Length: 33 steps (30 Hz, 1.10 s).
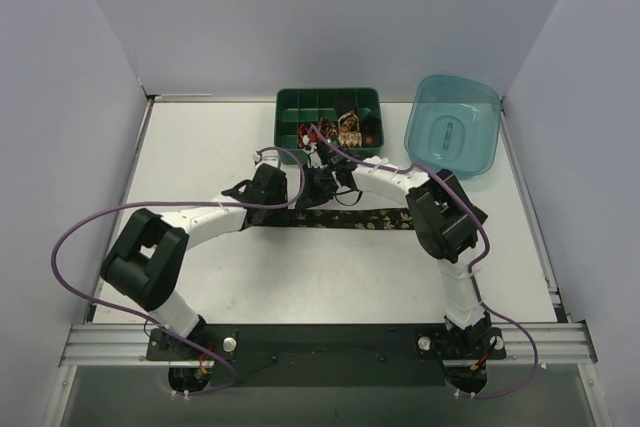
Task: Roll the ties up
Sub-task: Roll the tie at the center of the board.
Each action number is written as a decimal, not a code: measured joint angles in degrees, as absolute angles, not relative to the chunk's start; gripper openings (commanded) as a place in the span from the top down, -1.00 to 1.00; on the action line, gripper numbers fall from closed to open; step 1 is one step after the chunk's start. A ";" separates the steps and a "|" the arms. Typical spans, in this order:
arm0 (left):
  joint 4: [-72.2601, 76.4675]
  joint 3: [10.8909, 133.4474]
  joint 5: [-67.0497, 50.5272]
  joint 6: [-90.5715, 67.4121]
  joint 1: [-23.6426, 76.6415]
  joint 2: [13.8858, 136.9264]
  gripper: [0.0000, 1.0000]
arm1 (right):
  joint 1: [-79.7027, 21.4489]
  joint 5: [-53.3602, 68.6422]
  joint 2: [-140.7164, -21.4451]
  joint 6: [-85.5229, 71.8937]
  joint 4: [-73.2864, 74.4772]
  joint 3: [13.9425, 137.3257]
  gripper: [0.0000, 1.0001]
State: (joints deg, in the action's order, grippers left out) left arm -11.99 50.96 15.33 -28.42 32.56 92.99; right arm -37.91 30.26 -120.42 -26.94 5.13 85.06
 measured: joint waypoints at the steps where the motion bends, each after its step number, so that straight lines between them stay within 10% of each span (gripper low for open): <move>1: -11.79 50.92 15.33 -28.49 32.58 92.75 -0.26 | -37.91 30.26 -120.42 -26.94 5.13 85.03 1.00; 18: -8.58 48.58 15.18 -29.15 31.27 78.30 -0.57 | -37.85 30.44 -117.89 -26.96 5.10 85.78 1.00; 33: -9.65 39.57 -2.02 -31.99 9.17 73.52 -0.59 | -43.20 29.10 -119.31 -26.68 6.07 96.44 1.00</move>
